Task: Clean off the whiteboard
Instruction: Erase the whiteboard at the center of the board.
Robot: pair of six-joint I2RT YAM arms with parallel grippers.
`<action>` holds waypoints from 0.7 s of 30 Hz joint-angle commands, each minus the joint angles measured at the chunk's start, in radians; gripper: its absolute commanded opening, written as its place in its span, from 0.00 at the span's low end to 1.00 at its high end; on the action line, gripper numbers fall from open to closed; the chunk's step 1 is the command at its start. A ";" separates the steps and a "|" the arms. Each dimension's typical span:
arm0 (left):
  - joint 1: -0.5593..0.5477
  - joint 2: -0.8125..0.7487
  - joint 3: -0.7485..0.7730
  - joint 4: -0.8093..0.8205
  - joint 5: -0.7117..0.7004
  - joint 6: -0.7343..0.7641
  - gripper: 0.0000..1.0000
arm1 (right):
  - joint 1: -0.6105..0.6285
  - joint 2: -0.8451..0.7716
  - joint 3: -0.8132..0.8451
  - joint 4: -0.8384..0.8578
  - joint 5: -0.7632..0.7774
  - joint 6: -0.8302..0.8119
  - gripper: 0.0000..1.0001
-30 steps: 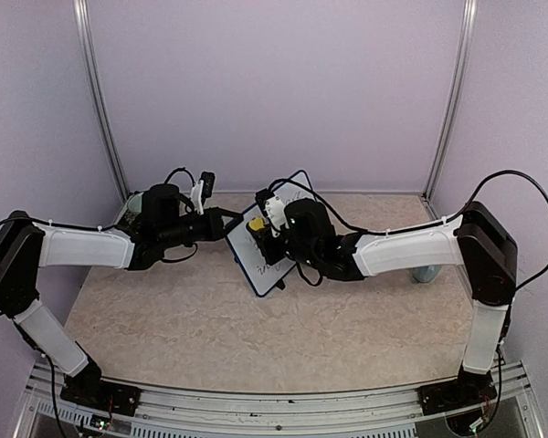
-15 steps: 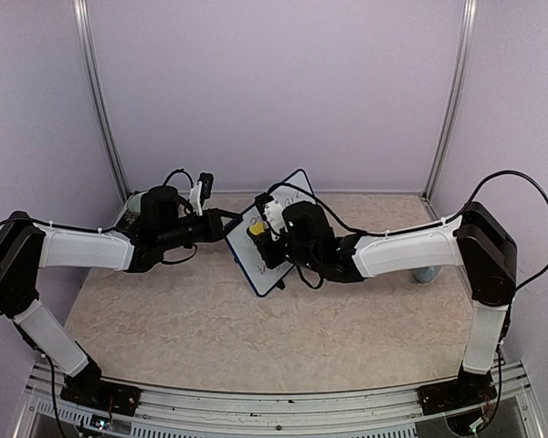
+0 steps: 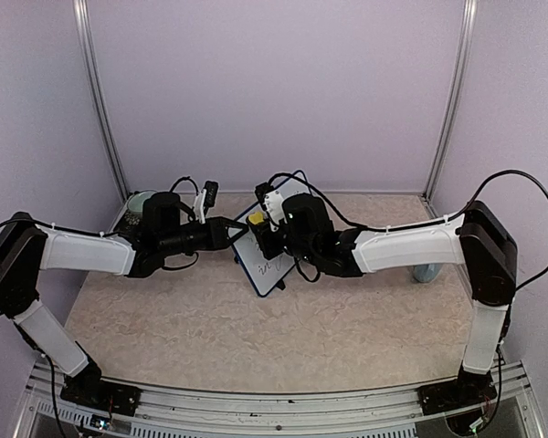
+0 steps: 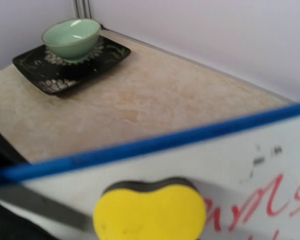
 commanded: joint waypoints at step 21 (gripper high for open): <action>-0.023 -0.111 -0.060 -0.079 -0.077 -0.036 0.32 | -0.039 -0.076 -0.042 -0.064 0.069 0.015 0.17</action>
